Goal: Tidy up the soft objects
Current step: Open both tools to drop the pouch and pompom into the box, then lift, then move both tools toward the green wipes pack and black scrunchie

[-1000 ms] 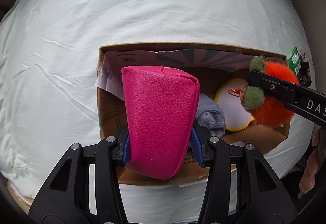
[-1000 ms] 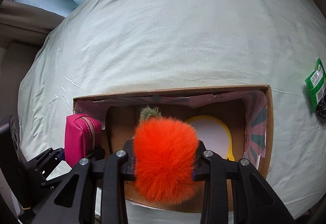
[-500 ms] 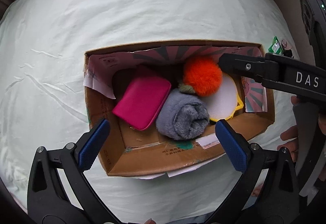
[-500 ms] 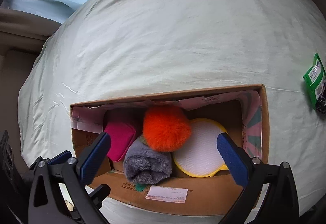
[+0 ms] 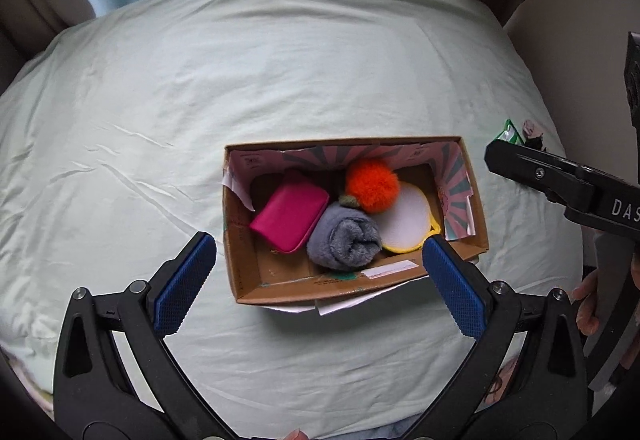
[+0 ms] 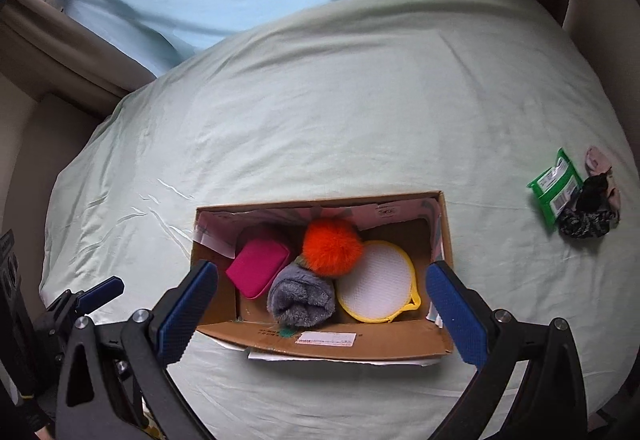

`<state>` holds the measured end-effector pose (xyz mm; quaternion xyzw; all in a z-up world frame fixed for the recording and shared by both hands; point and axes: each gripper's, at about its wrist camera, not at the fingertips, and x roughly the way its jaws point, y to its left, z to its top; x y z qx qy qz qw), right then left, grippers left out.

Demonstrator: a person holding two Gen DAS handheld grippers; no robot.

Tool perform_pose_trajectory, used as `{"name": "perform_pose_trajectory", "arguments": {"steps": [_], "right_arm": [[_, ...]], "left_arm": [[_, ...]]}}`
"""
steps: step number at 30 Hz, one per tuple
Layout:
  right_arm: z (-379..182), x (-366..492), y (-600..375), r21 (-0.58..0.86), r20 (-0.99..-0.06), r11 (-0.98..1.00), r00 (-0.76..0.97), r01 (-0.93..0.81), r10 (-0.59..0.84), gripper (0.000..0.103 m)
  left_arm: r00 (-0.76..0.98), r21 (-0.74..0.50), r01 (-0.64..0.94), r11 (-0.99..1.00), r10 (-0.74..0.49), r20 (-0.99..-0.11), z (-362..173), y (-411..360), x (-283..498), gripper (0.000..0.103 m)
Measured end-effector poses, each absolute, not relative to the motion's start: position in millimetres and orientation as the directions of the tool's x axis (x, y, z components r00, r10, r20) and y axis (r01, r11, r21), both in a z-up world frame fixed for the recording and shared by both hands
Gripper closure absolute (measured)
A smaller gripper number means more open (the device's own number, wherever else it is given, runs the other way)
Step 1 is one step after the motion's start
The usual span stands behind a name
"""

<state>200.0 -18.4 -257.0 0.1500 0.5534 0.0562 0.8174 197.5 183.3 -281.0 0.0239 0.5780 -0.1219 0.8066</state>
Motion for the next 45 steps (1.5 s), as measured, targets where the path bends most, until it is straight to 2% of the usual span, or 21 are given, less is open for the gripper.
{"name": "perform_pose_trajectory", "arguments": {"steps": [12,18,23,29,34,45], "right_arm": [[-131,103,-36,0.203,-0.785,0.979,0.602,0.025,0.147,0.0],[-89,48,-61,0.19,-0.711,0.981,0.695,0.041,0.109,0.0],[-71,6,-91,0.148,-0.656,0.988,0.752,0.046,0.064,0.0],[-61,-21,-148,0.164,-0.612,0.985,0.788,0.056,0.057,0.0],[-67,-23,-203,0.171,-0.621,0.982,0.783,0.078,0.045,0.0],[-111,14,-319,0.137,-0.652,0.984,0.758,0.115,0.003,0.0]], "left_arm": [[0.515,-0.054,0.149,0.987,-0.124,-0.848,-157,198,128,0.0],[0.642,0.016,0.085,0.996,-0.042,-0.766,-104,191,79,0.0],[0.698,0.013,0.045,0.999,-0.022,-0.716,-82,172,37,0.0],[0.714,-0.03,0.047,0.998,-0.055,-0.698,-74,125,12,0.0],[0.715,-0.029,0.089,0.996,-0.084,-0.694,-75,69,10,0.0],[0.671,-0.04,0.202,0.979,-0.168,-0.722,-123,-63,53,0.0]]}}
